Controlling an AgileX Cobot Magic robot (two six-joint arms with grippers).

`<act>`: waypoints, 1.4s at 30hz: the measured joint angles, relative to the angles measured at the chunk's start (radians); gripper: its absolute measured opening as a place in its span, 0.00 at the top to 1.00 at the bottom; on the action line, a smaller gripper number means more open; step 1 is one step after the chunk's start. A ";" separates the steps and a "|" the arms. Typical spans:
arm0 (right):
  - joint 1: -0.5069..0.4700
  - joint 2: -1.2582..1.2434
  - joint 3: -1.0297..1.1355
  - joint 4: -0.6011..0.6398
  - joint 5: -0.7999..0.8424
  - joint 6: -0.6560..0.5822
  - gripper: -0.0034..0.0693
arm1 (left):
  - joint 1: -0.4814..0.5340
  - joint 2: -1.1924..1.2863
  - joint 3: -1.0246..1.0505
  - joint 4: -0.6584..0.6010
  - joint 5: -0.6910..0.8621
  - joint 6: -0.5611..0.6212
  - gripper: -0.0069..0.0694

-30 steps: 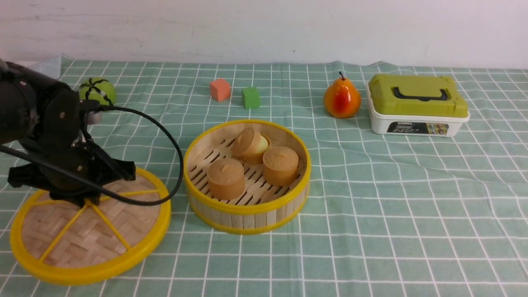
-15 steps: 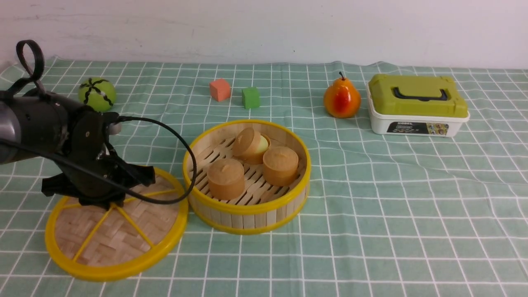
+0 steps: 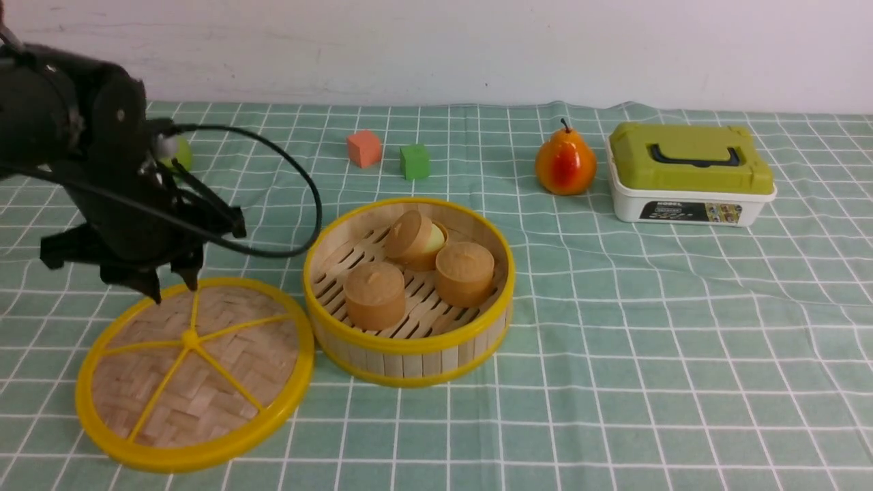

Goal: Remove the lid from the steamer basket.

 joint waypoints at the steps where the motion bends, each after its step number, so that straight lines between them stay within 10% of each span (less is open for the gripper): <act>1: 0.000 0.000 0.000 0.000 0.000 0.000 0.62 | 0.000 -0.022 -0.027 0.000 0.033 0.020 0.59; 11: 0.000 0.000 0.000 0.000 0.000 0.000 0.62 | 0.000 -0.299 -0.009 -0.019 0.270 0.189 0.93; 16: 0.000 0.000 0.000 0.000 0.000 0.000 0.62 | 0.000 -0.521 0.123 -0.108 0.235 0.275 0.93; 30: 0.000 0.000 0.000 0.000 0.000 0.000 0.62 | 0.000 -1.641 1.009 -0.447 -0.472 0.361 0.93; 42: 0.000 -0.001 0.000 0.000 0.000 0.000 0.62 | 0.000 -1.701 1.122 -0.501 -0.542 0.362 0.93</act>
